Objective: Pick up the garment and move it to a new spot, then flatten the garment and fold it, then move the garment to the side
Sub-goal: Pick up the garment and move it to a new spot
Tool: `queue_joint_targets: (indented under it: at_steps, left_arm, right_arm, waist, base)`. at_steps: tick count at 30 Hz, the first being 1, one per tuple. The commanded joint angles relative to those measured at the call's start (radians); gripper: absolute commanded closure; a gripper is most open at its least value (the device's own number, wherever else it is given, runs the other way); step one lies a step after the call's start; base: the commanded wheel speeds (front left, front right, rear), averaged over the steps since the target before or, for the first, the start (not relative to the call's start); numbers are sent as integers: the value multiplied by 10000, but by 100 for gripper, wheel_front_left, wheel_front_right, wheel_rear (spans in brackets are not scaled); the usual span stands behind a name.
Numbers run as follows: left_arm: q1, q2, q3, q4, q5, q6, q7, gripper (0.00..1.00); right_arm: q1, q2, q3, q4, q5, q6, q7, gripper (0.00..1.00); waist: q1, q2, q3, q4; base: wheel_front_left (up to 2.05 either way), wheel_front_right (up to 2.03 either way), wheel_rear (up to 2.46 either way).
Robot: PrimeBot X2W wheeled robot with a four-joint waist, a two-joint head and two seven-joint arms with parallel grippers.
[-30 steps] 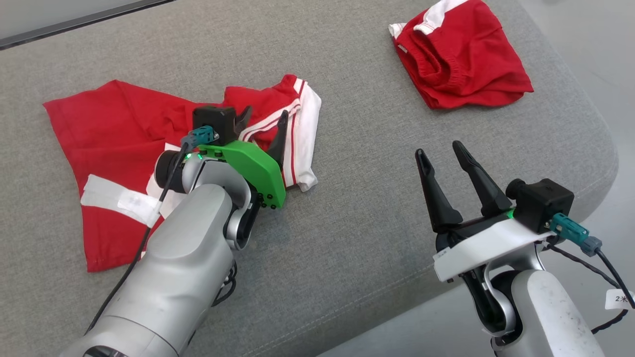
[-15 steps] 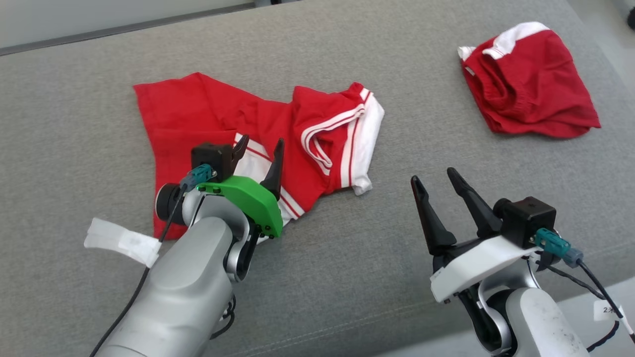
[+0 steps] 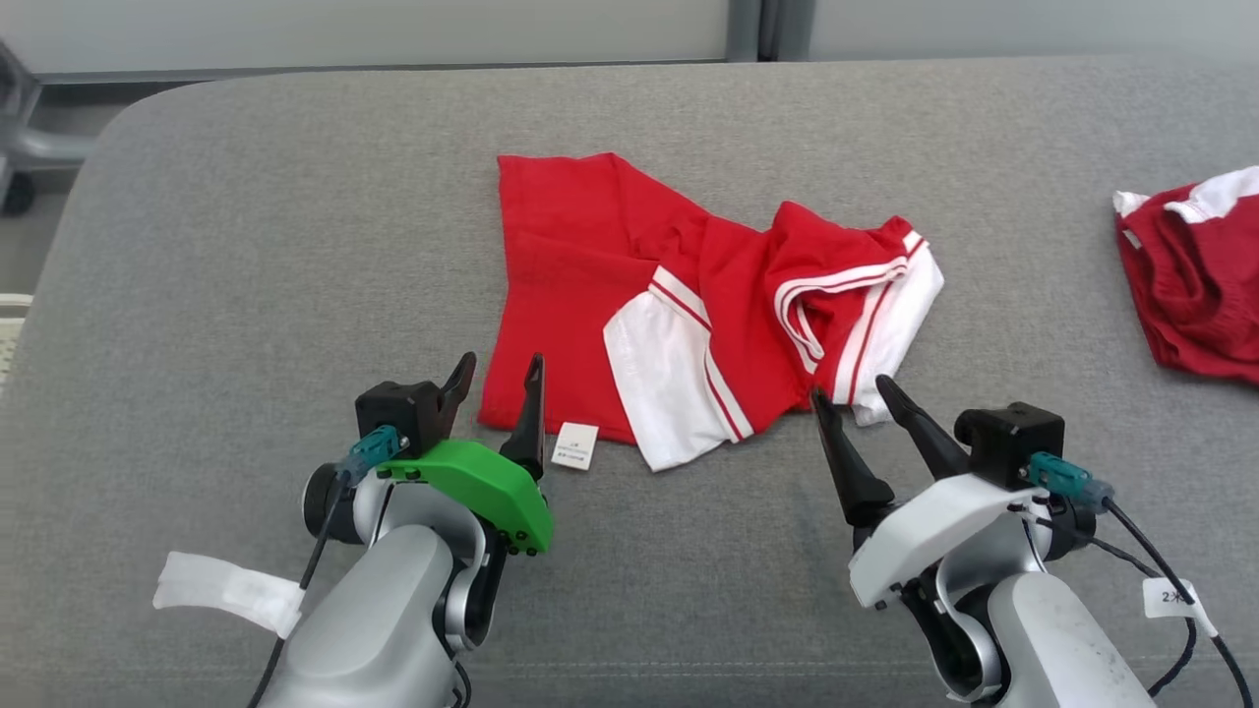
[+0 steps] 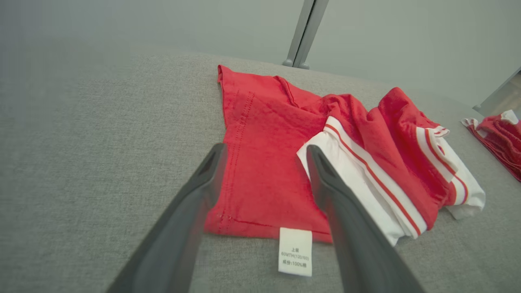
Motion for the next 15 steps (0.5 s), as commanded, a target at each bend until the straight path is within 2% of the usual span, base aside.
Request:
queue_joint_targets:
  at_steps: [1, 9, 15]
  left_arm:
    - [270, 20, 65, -243, 106, 57, -52, 0]
    - [697, 74, 206, -1171, 451, 220, -47, 0]
    - [887, 155, 261, -1592, 575, 322, -48, 0]
  right_arm:
    - [-216, -32, -96, 409, 128, -4, 21, 0]
    - [-542, -32, -103, 2240, 1179, -4, -268, 0]
    - [-569, -35, -20, 2941, 2119, -4, -678, 0]
  waist:
    - [0, 0, -121, 699]
    - [0, 0, 210, 1289]
    - [0, 0, 371, 1460]
  base:
    - [0, 0, 0]
    - [0, 0, 0]
    - [0, 0, 0]
